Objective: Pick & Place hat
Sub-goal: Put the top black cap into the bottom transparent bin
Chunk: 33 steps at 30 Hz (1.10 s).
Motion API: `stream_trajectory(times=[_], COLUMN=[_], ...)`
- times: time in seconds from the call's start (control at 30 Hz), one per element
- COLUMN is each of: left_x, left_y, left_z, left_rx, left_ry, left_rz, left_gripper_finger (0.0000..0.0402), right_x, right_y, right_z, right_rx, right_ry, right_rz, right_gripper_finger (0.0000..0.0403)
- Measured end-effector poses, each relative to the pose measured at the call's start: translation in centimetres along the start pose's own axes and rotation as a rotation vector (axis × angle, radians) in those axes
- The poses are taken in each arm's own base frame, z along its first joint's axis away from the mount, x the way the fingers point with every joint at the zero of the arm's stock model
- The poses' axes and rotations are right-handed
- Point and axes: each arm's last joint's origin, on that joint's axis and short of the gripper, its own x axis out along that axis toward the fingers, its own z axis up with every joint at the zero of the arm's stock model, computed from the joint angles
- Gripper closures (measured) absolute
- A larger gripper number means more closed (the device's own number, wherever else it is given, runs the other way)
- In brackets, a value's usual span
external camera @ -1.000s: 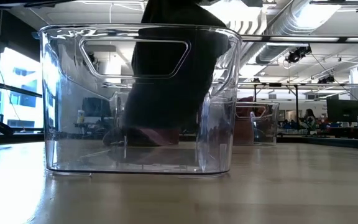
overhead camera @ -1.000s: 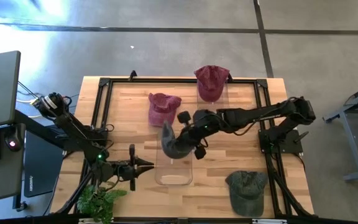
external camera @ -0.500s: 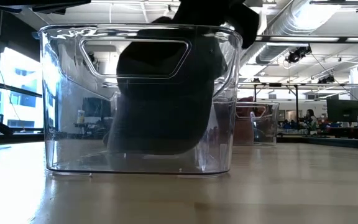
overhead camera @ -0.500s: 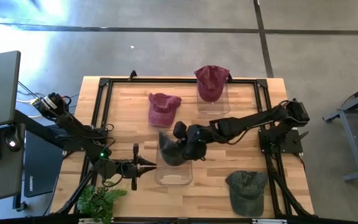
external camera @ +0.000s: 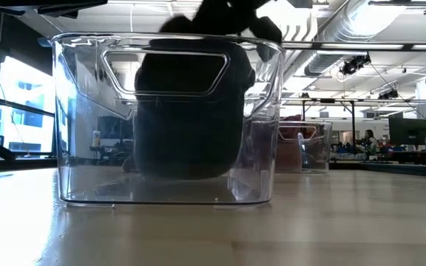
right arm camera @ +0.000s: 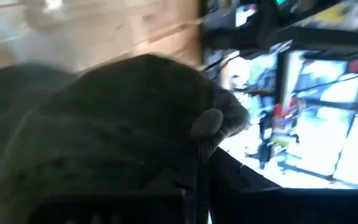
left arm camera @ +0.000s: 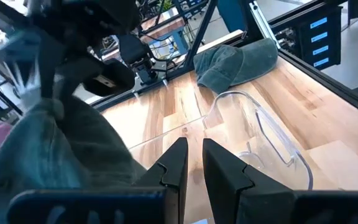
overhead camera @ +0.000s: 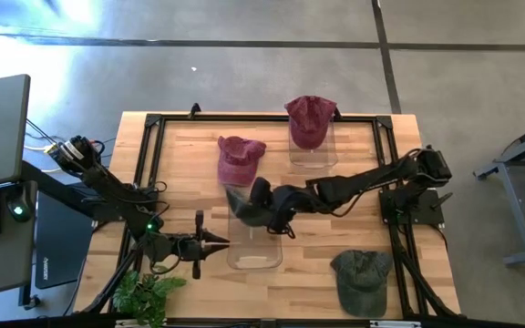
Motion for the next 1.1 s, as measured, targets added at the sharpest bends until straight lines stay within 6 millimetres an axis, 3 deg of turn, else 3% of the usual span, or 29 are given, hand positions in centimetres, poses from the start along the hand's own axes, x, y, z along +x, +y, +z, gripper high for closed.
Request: stream_trajectory(times=[0.23,0.47,0.63,0.73,0.9,1.1], left_x=[0.0,0.0,0.0,0.0,0.0,0.0], left_y=[-0.1,0.0,0.0,0.0,-0.1,0.1], left_z=[0.0,0.0,0.0,0.0,-0.1,-0.1], left_rx=[-0.008,-0.008,-0.008,-0.008,-0.024,-0.026], left_ry=[0.001,0.001,0.002,0.002,0.007,0.015], left_rz=[-0.017,-0.014,-0.014,-0.013,-0.012,0.027], left_gripper_finger=[0.0358,0.0358,0.0358,0.0358,0.0358,0.0358], right_x=[0.0,0.1,-1.3,-2.8,-3.6,-3.2], right_y=[0.4,-0.6,-1.8,-1.8,-0.2,2.2], right_z=[-0.6,-0.8,0.4,1.6,2.9,3.3], right_rx=[0.078,0.126,0.404,0.6,0.782,0.972], right_ry=[0.132,0.208,0.309,0.188,0.004,-0.133], right_rz=[0.011,-0.108,-0.325,-0.314,-0.073,0.384], right_gripper_finger=[0.035,0.0246,0.02,0.0199,0.0226,0.0324])
